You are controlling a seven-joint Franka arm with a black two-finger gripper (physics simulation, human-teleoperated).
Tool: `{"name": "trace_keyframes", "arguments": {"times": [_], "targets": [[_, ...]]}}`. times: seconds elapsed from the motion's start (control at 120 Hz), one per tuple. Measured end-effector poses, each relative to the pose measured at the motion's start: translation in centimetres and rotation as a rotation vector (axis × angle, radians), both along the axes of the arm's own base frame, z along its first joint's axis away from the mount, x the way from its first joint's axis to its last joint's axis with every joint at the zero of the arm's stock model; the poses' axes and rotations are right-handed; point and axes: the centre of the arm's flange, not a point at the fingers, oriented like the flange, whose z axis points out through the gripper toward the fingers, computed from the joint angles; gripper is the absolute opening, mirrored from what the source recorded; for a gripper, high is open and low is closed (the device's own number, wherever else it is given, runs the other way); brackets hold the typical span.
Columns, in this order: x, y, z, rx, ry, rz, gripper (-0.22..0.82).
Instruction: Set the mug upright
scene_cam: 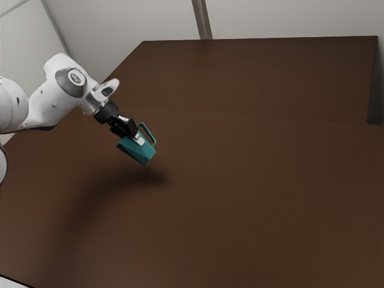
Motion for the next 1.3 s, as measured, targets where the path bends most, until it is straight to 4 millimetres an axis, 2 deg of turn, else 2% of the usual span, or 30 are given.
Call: {"name": "trace_keyframes", "arguments": {"times": [0.158,0.367,0.575,0.825,0.9,1.058,1.167,1.233,1.3], "targets": [[1.4,-3.6,0.6,0.234,-0.063,-0.118,-0.17],[2.0,-5.8,-0.4,0.497,-0.05,-0.181,-0.17],[2.4,-5.7,-4.1,0.61,0.023,-0.138,-0.17],[2.4,-5.6,-6.2,0.642,0.071,-0.058,-0.17],[2.1,-5.6,-6.7,0.64,0.087,-0.036,-0.09],[2.0,-5.6,-7.0,0.636,0.101,0.004,0.22],[2.0,-5.6,-6.8,0.634,0.105,0.028,0.36],[2.1,-5.6,-5.8,0.631,0.09,0.045,0.42],[2.3,-5.4,-2.9,0.624,0.048,0.07,0.46]]}}
